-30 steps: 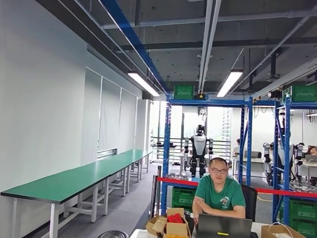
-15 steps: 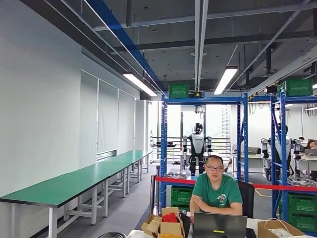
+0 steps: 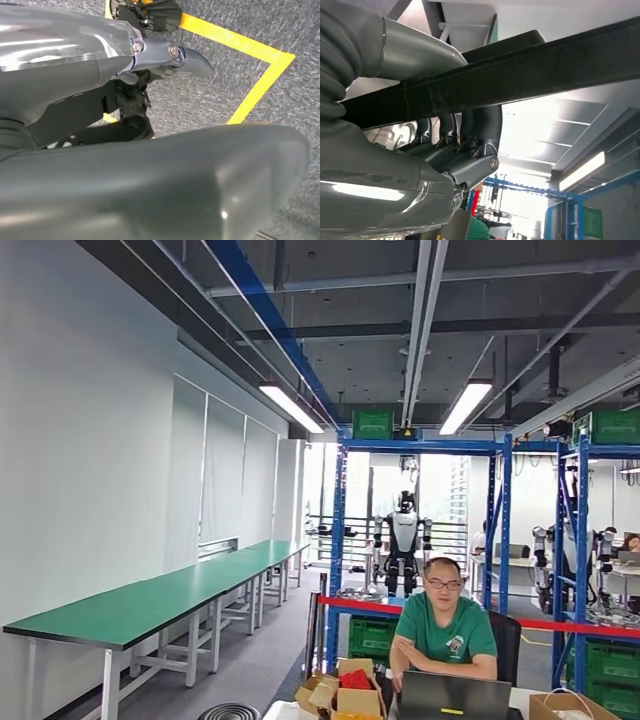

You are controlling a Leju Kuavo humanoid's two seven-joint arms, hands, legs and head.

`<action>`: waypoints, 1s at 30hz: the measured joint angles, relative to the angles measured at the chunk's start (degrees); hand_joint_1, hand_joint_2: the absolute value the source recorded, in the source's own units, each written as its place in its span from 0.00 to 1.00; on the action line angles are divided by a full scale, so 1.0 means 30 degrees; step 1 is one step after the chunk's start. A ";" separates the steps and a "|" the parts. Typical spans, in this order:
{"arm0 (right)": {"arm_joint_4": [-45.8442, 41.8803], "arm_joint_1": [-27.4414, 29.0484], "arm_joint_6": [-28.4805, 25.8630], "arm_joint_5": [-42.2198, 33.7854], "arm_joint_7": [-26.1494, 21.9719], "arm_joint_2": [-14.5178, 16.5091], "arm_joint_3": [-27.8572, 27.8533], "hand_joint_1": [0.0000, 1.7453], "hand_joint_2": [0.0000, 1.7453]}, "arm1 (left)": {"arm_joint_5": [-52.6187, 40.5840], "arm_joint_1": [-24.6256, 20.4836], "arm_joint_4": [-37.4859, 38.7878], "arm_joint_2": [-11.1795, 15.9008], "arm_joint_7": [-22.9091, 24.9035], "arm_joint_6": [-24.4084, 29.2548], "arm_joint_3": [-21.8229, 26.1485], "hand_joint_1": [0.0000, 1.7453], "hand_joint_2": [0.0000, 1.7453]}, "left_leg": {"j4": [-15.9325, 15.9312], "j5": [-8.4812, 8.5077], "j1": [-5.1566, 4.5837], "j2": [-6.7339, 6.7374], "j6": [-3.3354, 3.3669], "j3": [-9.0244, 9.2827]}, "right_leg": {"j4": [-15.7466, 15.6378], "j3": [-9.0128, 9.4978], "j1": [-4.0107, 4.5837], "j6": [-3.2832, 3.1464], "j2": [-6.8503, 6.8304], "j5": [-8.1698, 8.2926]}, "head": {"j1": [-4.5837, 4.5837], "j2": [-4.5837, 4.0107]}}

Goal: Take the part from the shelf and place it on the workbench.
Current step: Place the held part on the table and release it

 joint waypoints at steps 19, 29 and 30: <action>0.0002 -0.0001 0.0000 -0.0015 -0.0002 0.0060 -0.0282 1.00 1.00 | 0.0000 0.0064 0.0000 -0.0035 -0.0036 -0.0007 0.0000 0.00 1.00 | 0.4844 -0.2313 -0.0030 0.0018 -0.0554 -0.2144 | -0.2732 0.1145 0.0032 -0.0777 0.0155 0.1650 | 0.0000 0.0000; 0.0002 0.0005 0.0018 -0.0038 0.0002 0.0107 -0.0388 1.00 1.00 | 0.0025 0.0073 0.0000 -0.0049 -0.0071 0.0004 0.0002 0.00 1.00 | 0.0135 -0.0135 0.0014 -0.0187 -0.0094 -0.0041 | -0.1591 0.0525 -0.0052 -0.0060 0.0496 0.1015 | -0.0002 0.0000; 0.0000 -0.0008 0.0022 -0.0040 0.0000 0.0106 -0.0390 1.00 1.00 | 0.0038 0.0031 0.0000 -0.0053 -0.0073 0.0002 0.0000 0.00 1.00 | 0.0123 -0.0139 0.0028 -0.0117 -0.0022 -0.0006 | -0.0685 0.0132 -0.0079 0.0028 0.0348 0.0525 | -0.0004 0.0000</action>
